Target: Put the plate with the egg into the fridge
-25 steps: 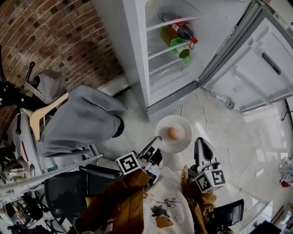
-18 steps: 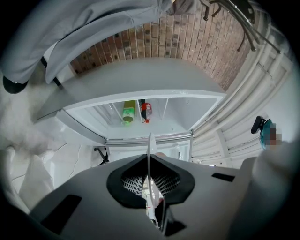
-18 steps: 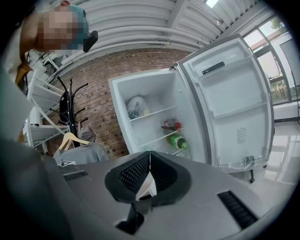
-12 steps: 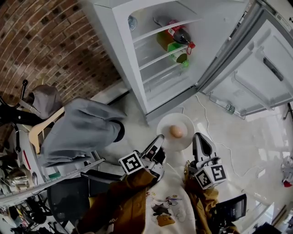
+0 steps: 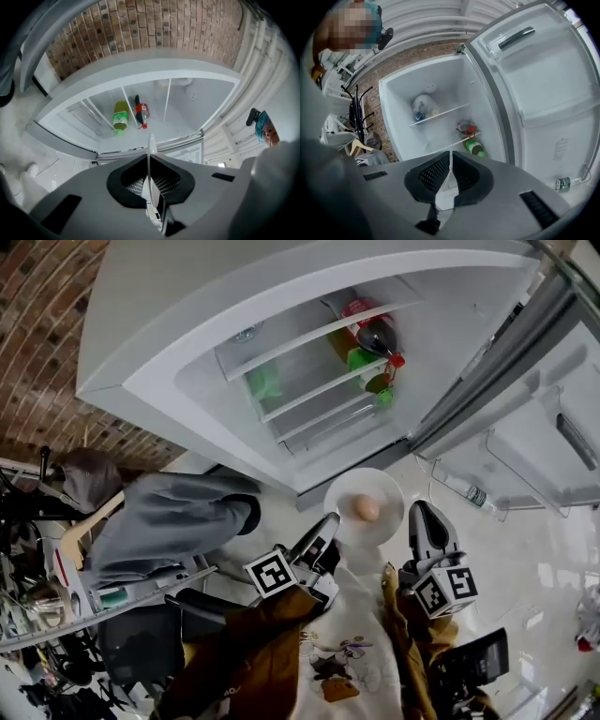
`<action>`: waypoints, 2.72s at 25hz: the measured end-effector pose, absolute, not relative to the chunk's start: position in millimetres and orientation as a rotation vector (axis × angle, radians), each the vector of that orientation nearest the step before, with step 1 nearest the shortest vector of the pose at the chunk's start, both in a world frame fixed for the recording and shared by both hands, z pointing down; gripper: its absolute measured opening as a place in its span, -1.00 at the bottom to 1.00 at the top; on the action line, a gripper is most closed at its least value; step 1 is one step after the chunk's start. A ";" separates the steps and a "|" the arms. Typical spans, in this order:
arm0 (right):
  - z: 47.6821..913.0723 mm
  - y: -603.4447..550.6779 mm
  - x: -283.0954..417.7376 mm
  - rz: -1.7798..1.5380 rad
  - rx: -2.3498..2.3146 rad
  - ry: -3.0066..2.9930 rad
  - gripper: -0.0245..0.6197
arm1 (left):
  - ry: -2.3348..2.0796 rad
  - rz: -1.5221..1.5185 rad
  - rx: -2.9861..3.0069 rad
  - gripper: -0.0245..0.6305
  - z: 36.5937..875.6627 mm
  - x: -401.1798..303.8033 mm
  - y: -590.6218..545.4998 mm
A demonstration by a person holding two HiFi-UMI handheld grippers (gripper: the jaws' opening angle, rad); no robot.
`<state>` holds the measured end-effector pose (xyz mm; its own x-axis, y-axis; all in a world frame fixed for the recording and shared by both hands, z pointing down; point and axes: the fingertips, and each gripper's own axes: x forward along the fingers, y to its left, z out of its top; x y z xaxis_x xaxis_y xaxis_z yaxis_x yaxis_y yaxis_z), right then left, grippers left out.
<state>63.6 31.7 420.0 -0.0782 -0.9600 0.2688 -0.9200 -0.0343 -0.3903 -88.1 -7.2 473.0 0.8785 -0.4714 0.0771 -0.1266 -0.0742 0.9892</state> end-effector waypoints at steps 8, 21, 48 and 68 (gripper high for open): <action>425.6 -14.5 89.2 -0.761 -1.950 2.228 -0.90 | -0.546 -0.392 1.565 -0.87 476.7 -56.7 -44.4; 433.1 -48.6 104.4 -0.783 -1.766 2.365 -0.90 | -0.670 -0.499 1.527 -0.87 485.5 -34.8 -75.1; 431.8 -70.9 100.2 -0.754 -1.600 2.477 -0.90 | -0.816 -0.685 1.479 -0.87 480.5 -21.7 -128.1; 442.4 -104.5 95.5 -0.729 -1.667 2.485 -0.90 | -0.900 -0.690 1.465 -0.87 493.2 -18.1 -169.3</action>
<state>95.5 -104.5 442.4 -0.4128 -0.8872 0.2064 -0.8581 0.3028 -0.4146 -18.1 -169.3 493.2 0.5210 -0.8488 0.0906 -0.1337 0.0237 0.9907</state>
